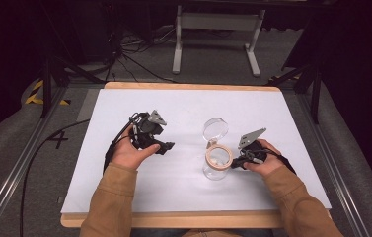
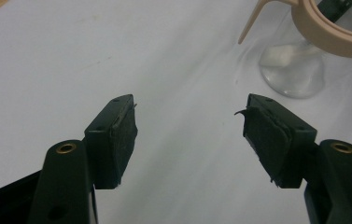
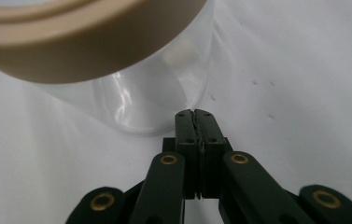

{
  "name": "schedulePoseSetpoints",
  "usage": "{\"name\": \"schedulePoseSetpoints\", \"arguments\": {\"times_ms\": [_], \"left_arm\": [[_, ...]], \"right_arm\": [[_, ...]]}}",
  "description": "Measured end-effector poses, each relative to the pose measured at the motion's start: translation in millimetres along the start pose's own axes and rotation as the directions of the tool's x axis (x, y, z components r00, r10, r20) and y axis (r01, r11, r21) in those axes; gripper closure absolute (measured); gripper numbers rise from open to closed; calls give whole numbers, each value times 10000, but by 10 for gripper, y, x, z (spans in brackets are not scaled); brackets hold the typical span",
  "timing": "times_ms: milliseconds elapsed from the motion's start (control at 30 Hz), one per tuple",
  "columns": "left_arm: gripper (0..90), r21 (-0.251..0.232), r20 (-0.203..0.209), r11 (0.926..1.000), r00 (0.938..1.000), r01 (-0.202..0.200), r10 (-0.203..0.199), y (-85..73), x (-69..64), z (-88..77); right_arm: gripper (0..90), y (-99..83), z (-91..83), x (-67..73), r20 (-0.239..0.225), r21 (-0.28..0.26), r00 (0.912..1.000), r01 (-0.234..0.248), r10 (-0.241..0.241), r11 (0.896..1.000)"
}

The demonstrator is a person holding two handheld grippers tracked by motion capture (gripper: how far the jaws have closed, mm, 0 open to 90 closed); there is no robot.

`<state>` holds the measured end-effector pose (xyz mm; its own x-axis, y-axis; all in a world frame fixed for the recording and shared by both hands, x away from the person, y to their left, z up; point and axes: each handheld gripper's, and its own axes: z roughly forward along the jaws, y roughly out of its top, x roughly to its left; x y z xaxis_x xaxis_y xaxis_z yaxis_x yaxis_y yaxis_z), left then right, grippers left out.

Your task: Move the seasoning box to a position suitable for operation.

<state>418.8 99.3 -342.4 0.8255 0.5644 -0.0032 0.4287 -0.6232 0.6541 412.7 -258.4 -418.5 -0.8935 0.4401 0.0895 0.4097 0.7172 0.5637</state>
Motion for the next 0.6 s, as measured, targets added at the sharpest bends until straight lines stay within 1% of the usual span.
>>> {"name": "schedulePoseSetpoints", "arguments": {"times_ms": [67, 100, 167, 233, 267, 300, 333, 400, 433, 467, 500, 533, 600], "left_arm": [[349, -108, -46, 9999, 10000, -23, 22, 7, -2, 16], [350, -165, -51, 9999, 10000, -48, 47, 8, 1, 23], [379, -197, 76, 9998, 10000, -53, 55, 12, 8, 37], [405, -162, 394, 9998, 9991, 137, -131, 11, 30, 50], [433, -162, 394, 9998, 9991, 137, -131, 11, 30, 50], [442, -97, 549, 9997, 9983, 209, -203, 12, 37, 50], [448, -112, 570, 9997, 9982, 203, -197, 16, 32, 54], [454, -193, 538, 9995, 9983, 231, -220, 18, 21, 61], [458, -99, 375, 9999, 9993, 95, -91, 24, 14, 61], [460, -85, 270, 9999, 9996, 116, -113, 24, 9, 70], [472, -85, 270, 9999, 9996, 116, -113, 24, 9, 70], [480, 42, 218, 9999, 9996, 156, -157, 23, 6, 85], [479, 10, 168, 9999, 9998, 130, -130, 24, 12, 90]], "right_arm": [[899, 1, 6, 17, -17, 33, 10000, 39, -39, 10000], [899, 3, 7, 31, -107, 79, 9999, 63, -62, 9999], [899, 5, 19, 49, -114, 77, 9999, 120, -119, 9999], [899, 10, 22, 67, -168, 133, 9997, 159, -156, 9998], [899, 10, 22, 67, -168, 133, 9997, 159, -156, 9998], [899, 16, 30, 91, -214, 175, 9996, 196, -192, 9997], [899, 19, 35, 103, -280, 194, 9994, 226, -221, 9996], [899, 22, 43, 112, -285, 216, 9993, 261, -255, 9994], [899, 31, 52, 128, -301, 262, 9991, 312, -305, 9992], [899, 36, 56, 134, -360, 275, 9989, 326, -316, 9991], [899, 40, 60, 138, -341, 294, 9988, 364, -354, 9989], [899, 44, 63, 145, -379, 300, 9987, 359, -347, 9989], [898, 52, 70, 156, -430, 334, 9983, 409, -394, 9986]]}}
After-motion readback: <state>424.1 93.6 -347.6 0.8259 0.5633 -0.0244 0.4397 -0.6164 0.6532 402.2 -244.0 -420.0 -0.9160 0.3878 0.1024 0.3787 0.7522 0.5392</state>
